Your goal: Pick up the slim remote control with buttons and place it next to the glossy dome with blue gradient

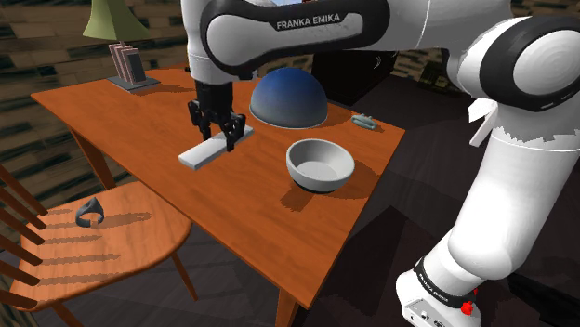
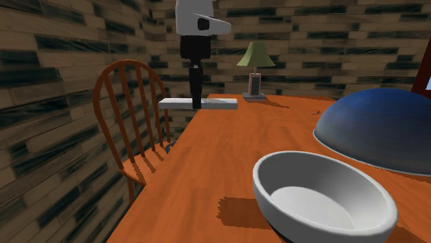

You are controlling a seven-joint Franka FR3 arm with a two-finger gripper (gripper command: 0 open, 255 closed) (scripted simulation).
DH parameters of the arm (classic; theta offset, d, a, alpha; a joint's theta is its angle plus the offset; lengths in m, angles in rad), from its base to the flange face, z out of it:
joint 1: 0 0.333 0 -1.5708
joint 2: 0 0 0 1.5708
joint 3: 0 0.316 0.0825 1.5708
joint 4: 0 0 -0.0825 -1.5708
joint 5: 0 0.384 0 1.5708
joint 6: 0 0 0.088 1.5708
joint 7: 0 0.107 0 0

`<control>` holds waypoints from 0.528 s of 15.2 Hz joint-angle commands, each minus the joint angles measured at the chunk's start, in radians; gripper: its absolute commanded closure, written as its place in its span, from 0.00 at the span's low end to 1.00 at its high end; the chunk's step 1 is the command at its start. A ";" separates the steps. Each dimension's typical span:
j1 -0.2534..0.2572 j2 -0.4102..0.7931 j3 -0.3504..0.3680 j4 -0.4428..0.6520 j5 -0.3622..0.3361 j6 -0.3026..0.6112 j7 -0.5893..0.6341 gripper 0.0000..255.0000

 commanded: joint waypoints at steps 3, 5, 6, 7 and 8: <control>0.005 0.000 0.002 0.052 0.002 -0.052 -0.002 1.00; 0.008 0.001 0.003 0.080 0.002 -0.079 -0.003 1.00; 0.010 0.002 0.004 0.095 0.002 -0.093 -0.003 1.00; 0.012 0.003 0.004 0.110 0.001 -0.107 -0.004 1.00; 0.015 0.004 0.004 0.125 0.000 -0.121 -0.004 1.00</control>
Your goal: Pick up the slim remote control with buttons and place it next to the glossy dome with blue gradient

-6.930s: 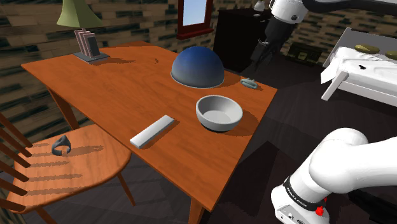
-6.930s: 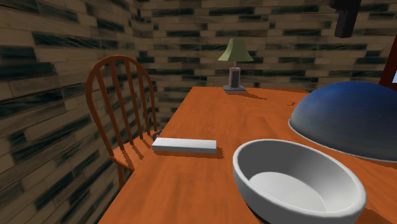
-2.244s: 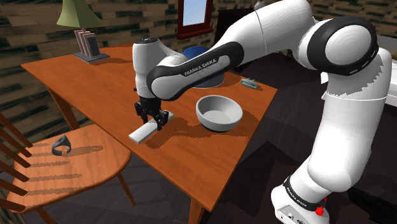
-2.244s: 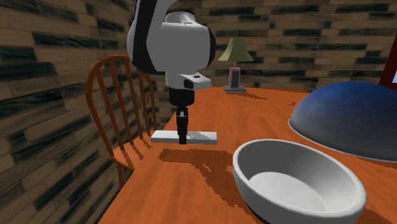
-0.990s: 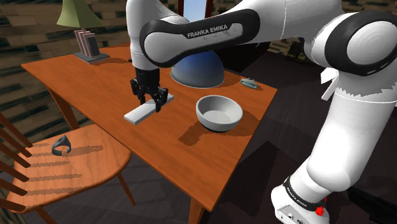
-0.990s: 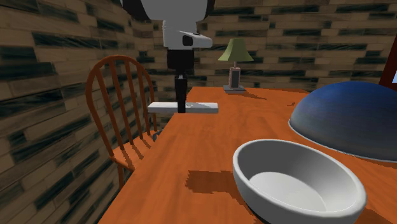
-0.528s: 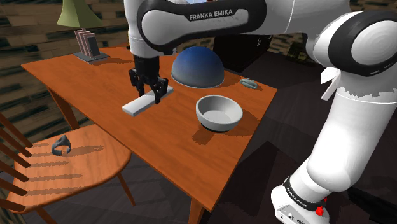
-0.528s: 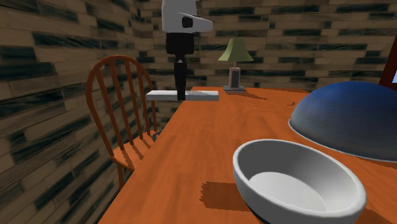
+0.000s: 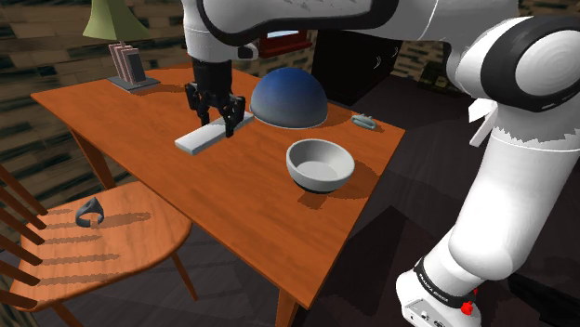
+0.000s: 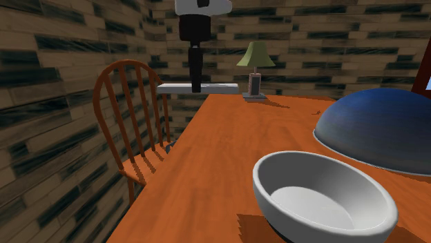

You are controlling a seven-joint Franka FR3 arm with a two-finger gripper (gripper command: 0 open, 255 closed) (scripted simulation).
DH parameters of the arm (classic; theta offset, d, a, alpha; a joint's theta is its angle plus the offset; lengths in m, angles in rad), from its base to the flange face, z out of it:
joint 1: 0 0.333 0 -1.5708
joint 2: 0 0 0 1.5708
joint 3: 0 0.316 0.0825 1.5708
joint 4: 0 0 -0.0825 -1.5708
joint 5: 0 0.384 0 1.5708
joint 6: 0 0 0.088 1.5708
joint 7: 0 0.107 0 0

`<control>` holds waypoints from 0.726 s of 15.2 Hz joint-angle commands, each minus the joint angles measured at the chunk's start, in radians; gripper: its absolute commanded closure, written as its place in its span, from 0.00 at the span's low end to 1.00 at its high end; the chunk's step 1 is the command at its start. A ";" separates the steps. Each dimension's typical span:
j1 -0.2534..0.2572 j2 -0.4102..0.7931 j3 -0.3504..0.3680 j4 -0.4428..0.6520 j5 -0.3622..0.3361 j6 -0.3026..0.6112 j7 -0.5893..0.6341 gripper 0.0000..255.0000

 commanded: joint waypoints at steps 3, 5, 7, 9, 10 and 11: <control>0.012 0.010 0.001 0.066 -0.006 -0.058 0.002 1.00; 0.019 0.016 0.002 0.101 -0.009 -0.088 0.002 1.00; 0.026 0.024 0.002 0.138 -0.014 -0.118 0.004 1.00; 0.035 0.033 0.002 0.178 -0.020 -0.150 0.005 1.00; 0.040 0.038 0.002 0.199 -0.023 -0.166 0.006 1.00; 0.041 0.038 0.002 0.199 -0.023 -0.166 0.006 1.00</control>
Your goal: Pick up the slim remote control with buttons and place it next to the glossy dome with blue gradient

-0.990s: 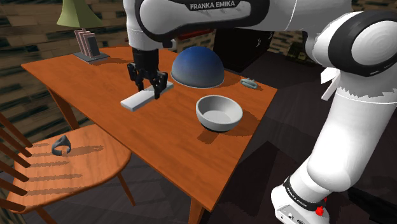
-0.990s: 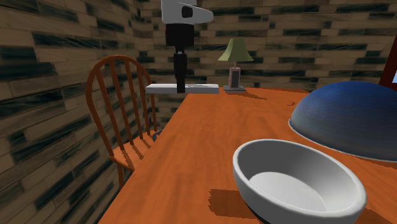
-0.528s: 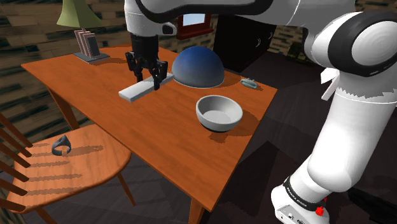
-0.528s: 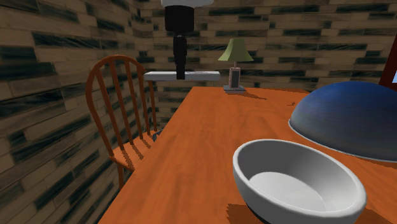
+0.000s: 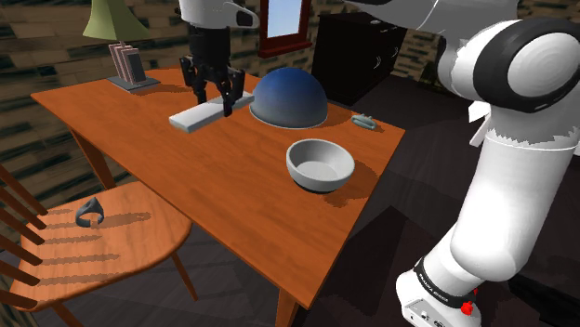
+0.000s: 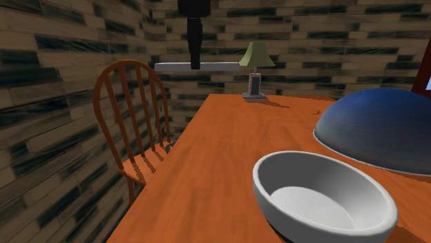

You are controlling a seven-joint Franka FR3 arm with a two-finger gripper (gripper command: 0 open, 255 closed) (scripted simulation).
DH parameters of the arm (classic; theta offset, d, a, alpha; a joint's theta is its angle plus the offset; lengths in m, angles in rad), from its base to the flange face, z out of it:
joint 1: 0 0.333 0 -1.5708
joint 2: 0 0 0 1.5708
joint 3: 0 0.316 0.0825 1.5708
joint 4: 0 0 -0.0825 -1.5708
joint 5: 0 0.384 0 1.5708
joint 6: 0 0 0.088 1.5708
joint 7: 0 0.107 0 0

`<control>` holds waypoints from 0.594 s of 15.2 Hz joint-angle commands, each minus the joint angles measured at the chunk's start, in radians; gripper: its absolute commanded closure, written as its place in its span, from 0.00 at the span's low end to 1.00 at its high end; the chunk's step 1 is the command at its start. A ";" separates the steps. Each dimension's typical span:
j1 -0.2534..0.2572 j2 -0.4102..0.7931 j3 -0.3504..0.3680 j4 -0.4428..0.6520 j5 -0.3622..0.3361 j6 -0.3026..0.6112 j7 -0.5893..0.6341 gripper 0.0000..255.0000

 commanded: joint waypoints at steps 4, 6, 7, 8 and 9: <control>-0.110 -0.097 -0.017 -0.106 0.066 0.031 -0.108 1.00; -0.158 -0.138 -0.032 -0.151 0.096 0.044 -0.164 1.00; -0.180 -0.157 -0.040 -0.171 0.109 0.050 -0.192 1.00; -0.200 -0.175 -0.048 -0.189 0.121 0.055 -0.220 1.00; -0.220 -0.191 -0.058 -0.206 0.132 0.059 -0.248 1.00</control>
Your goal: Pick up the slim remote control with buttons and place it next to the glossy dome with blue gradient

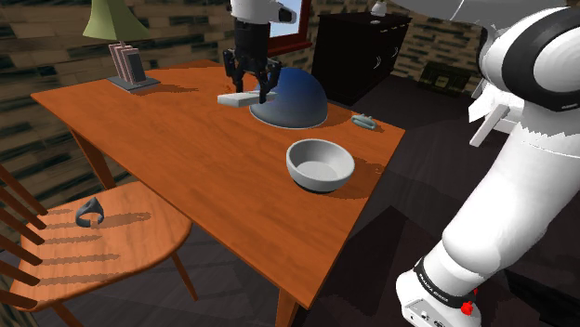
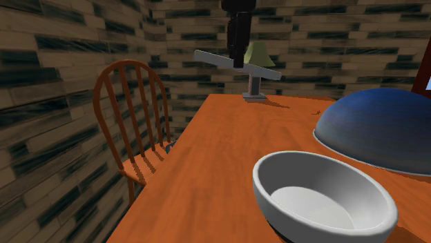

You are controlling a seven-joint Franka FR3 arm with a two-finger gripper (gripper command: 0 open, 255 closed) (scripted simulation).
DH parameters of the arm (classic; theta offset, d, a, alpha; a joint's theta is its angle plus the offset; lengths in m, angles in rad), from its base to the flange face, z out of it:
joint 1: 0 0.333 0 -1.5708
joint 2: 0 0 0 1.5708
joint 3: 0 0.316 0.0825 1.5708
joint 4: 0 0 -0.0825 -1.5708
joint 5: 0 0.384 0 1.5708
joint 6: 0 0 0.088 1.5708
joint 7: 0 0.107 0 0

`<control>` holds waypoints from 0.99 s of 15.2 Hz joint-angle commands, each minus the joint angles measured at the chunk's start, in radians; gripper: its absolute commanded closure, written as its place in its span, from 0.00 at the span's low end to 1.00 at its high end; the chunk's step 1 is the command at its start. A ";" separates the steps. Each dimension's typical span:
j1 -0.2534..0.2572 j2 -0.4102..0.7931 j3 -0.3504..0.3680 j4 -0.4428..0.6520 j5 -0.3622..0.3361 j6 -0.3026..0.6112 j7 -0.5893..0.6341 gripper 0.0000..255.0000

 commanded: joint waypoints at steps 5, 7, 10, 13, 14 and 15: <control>-0.111 -0.088 -0.065 -0.097 0.061 0.028 -0.172 1.00; -0.140 -0.103 -0.088 -0.111 0.071 0.030 -0.224 1.00; -0.180 -0.116 -0.122 -0.124 0.081 0.031 -0.298 1.00; -0.218 -0.118 -0.155 -0.124 0.084 0.030 -0.369 1.00; -0.230 -0.116 -0.166 -0.122 0.084 0.029 -0.392 1.00; -0.241 -0.113 -0.177 -0.118 0.083 0.028 -0.415 1.00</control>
